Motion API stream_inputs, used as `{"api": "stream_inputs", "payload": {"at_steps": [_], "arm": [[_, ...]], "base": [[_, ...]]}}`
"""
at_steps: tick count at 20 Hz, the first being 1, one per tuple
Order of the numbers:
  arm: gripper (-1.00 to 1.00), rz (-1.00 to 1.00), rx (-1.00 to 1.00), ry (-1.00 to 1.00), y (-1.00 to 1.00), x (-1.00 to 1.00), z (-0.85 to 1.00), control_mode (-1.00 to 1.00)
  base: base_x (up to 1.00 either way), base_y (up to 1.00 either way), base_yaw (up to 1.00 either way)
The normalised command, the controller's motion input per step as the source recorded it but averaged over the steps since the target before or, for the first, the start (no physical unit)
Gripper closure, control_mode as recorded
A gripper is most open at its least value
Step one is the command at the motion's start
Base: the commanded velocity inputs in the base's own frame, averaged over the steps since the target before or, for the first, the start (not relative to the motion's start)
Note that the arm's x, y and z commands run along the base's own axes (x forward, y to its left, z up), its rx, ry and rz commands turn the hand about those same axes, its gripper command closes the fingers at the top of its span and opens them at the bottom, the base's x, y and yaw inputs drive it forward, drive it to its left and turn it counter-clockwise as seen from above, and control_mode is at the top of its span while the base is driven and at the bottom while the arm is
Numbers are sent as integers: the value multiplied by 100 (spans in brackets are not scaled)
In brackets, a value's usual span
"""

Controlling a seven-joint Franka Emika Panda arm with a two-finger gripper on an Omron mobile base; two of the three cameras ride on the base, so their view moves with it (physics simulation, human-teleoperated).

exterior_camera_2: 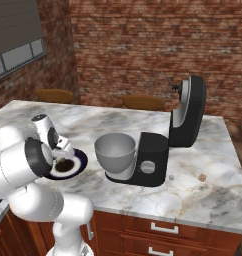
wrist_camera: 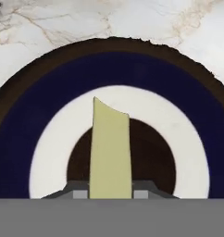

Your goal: Add butter and sugar cubes to the stand mixer bowl and then turn on the stand mixer to begin making frosting.

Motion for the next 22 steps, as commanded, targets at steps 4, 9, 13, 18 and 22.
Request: {"api": "stream_inputs", "payload": {"at_steps": [4, 9, 13, 18, 22], "arm": [[100, 0, 0, -13, -38, -10, 97, -100], [100, 0, 0, -7, -32, 0, 100, -100], [100, -3, 0, -3, -42, 0, 100, -100], [100, -4, 0, -1, -48, 0, 83, -100], [100, -6, 0, 0, -64, 0, 42, -100]], "base": [[0, 0, 0], [0, 0, 0], [0, 0, 0], [0, 0, 0], [0, 0, 0]]}}
